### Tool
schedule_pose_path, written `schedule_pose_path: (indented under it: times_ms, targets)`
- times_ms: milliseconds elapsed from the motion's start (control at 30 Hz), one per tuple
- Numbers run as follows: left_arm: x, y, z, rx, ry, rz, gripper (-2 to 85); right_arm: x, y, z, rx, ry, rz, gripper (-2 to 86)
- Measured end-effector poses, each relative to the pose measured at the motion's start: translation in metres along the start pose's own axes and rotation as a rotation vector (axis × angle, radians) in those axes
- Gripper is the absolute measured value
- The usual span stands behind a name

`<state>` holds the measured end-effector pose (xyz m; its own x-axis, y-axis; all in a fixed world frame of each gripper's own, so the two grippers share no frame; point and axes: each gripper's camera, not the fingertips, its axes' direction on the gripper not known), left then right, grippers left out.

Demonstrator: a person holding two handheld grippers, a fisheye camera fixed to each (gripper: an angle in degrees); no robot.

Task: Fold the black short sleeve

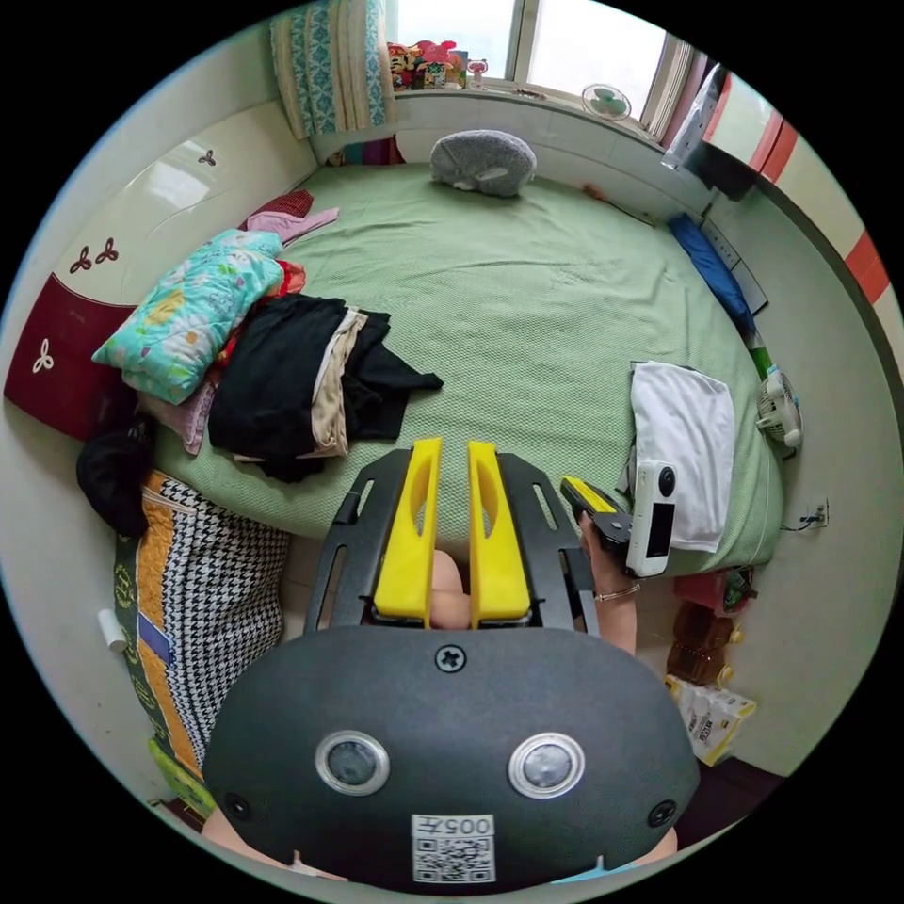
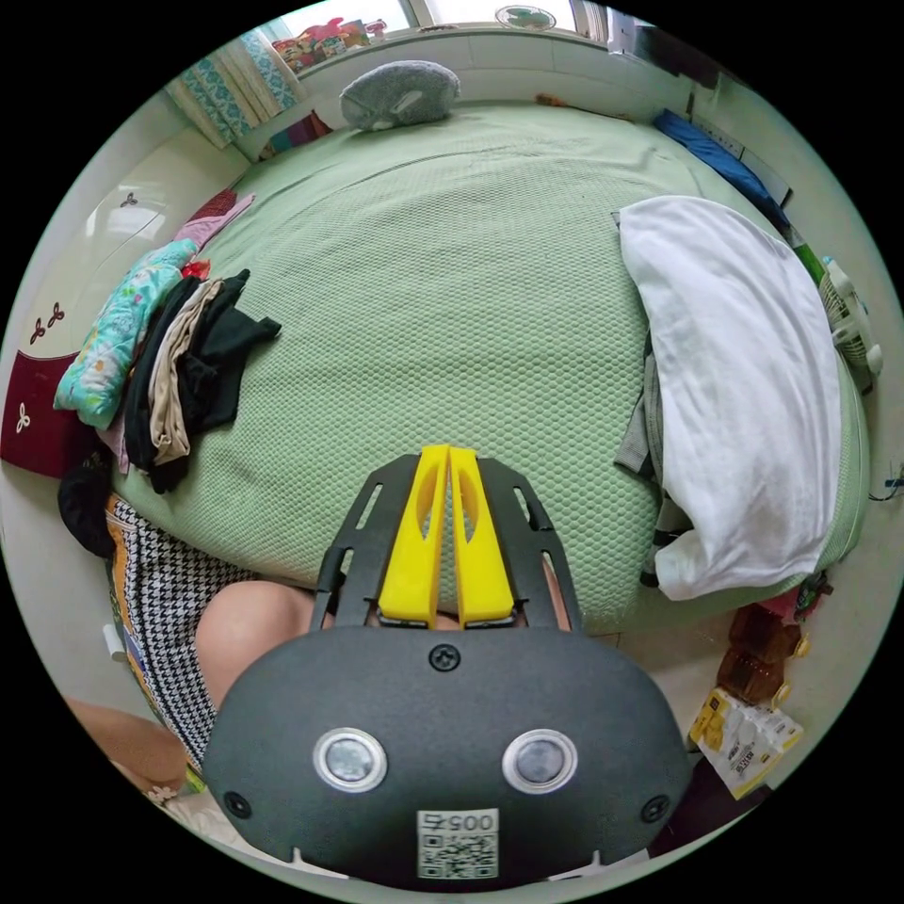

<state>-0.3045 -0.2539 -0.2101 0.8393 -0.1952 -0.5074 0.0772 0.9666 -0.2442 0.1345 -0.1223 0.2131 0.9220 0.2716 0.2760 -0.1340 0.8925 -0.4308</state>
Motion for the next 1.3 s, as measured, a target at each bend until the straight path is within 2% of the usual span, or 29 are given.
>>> schedule_pose_path:
  times_ms: [767,1167,1300]
  targets:
    - [-0.108,0.009,-0.003,0.087,0.107,-0.067,6.0,-0.045,-0.018,0.028,-0.011,0.014,-0.033,-0.9]
    - [-0.217,0.033,0.066,0.095,0.095,-0.213,6.1,-0.082,-0.021,0.031,-0.004,0.018,-0.067,-0.9]
    - [-0.260,0.046,0.102,0.074,0.022,-0.291,6.5,-0.117,-0.021,0.030,0.025,0.054,-0.145,-1.0]
